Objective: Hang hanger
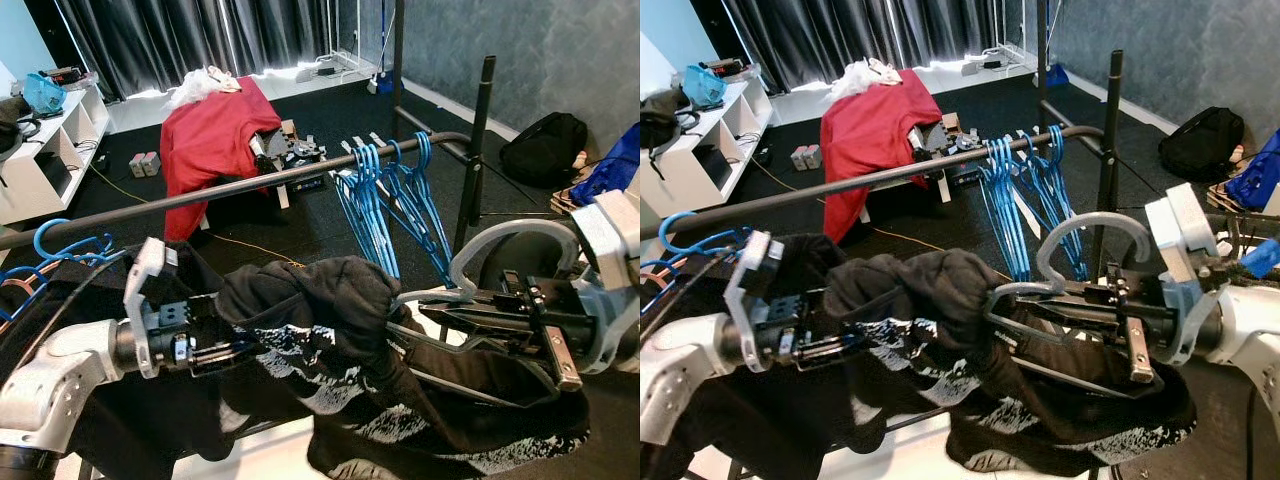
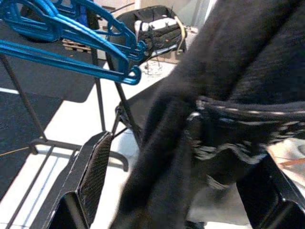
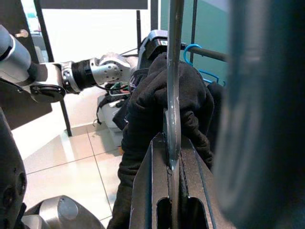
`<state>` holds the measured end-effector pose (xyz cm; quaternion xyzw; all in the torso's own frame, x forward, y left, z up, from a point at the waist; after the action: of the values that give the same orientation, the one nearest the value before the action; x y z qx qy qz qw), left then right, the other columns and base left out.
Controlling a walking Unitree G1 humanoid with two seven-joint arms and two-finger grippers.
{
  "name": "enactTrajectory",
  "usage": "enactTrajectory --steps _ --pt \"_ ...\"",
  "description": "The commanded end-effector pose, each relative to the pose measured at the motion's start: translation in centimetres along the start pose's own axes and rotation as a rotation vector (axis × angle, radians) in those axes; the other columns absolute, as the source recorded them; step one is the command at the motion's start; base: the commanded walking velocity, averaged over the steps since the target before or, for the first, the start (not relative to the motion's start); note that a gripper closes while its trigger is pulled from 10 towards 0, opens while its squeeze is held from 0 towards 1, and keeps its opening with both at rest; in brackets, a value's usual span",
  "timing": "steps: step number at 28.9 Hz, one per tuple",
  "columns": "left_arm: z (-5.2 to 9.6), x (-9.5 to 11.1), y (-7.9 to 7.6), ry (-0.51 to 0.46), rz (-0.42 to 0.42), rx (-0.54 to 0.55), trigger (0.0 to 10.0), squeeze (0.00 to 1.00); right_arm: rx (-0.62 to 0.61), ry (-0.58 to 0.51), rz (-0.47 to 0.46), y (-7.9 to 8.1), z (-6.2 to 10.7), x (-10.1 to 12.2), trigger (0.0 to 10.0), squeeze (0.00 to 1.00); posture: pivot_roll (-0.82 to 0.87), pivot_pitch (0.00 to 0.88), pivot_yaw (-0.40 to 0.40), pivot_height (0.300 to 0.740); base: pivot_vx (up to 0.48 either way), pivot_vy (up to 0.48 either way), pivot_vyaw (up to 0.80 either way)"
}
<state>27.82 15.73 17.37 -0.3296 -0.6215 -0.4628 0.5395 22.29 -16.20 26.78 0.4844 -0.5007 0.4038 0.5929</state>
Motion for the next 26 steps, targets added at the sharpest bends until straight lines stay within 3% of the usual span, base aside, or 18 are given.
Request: enactTrajectory --steps 1,2,3,4,9,12,14,16,22,26 --pt "-0.3 -0.1 -0.2 0.006 -0.013 0.0 10.0 0.0 0.028 -0.024 0.04 0.7 -0.2 0.9 0.0 0.0 -0.19 0.0 0.115 0.74 0.0 0.0 0.0" --pt "-0.5 0.1 -0.1 -0.009 -0.003 0.005 9.3 0.0 0.03 -0.027 0.039 0.7 -0.3 1.0 0.0 0.0 -0.19 0.0 0.115 0.74 0.0 0.0 0.0" --pt "-0.6 0.2 -0.1 -0.021 0.005 0.01 1.6 0.0 0.031 -0.028 0.038 0.6 -0.3 1.0 0.0 0.0 -0.18 0.0 0.112 0.74 0.0 0.0 0.0" --pt "-0.5 0.4 0.0 -0.028 0.013 0.013 0.0 0.0 0.031 -0.028 0.038 0.6 -0.4 1.0 0.0 0.0 -0.18 0.0 0.112 0.74 0.0 0.0 0.0" --pt "0.4 0.6 1.1 -0.027 0.002 0.056 0.0 0.0 0.026 -0.03 0.035 0.6 -0.4 0.9 0.0 0.0 -0.18 0.0 0.116 0.74 0.0 0.0 0.0" --pt "2.2 1.7 3.3 -0.029 -0.048 0.163 0.0 0.0 0.007 -0.032 0.03 0.5 -0.2 0.8 0.0 0.0 -0.18 0.0 0.117 0.74 0.0 0.0 0.0" --pt "2.2 1.7 3.3 -0.029 -0.048 0.163 0.0 0.0 0.007 -0.032 0.03 0.5 -0.2 0.8 0.0 0.0 -0.18 0.0 0.117 0.74 0.0 0.0 0.0" --pt "3.3 2.8 4.7 -0.042 -0.087 0.227 0.0 0.0 -0.008 -0.03 0.021 0.4 0.0 0.5 0.0 0.0 -0.19 0.0 0.12 0.74 0.0 0.0 0.0" --pt "4.0 3.8 5.5 -0.061 -0.117 0.261 0.0 0.0 -0.036 -0.013 0.01 0.2 0.1 0.0 0.0 0.0 -0.19 0.0 0.12 0.74 0.0 0.0 0.0" --pt "4.5 5.1 5.9 -0.095 -0.139 0.27 0.0 0.0 -0.09 0.054 -0.009 -0.5 0.3 -1.3 0.0 0.0 -0.19 0.0 0.123 0.74 0.0 0.0 0.0"
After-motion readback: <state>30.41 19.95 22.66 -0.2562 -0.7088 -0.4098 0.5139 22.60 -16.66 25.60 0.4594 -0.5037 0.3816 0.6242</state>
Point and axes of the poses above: a point about 5 cm out from each wrist's last joint towards the gripper, its own z axis pointing back from the gripper into the wrist, its own x axis along the axis of the wrist's last joint, y = z × x, the point moved 4 cm from there along -z, pointing out of the wrist towards the gripper, and after that the axes turned 15 degrees about -z, right-handed, at the moved point
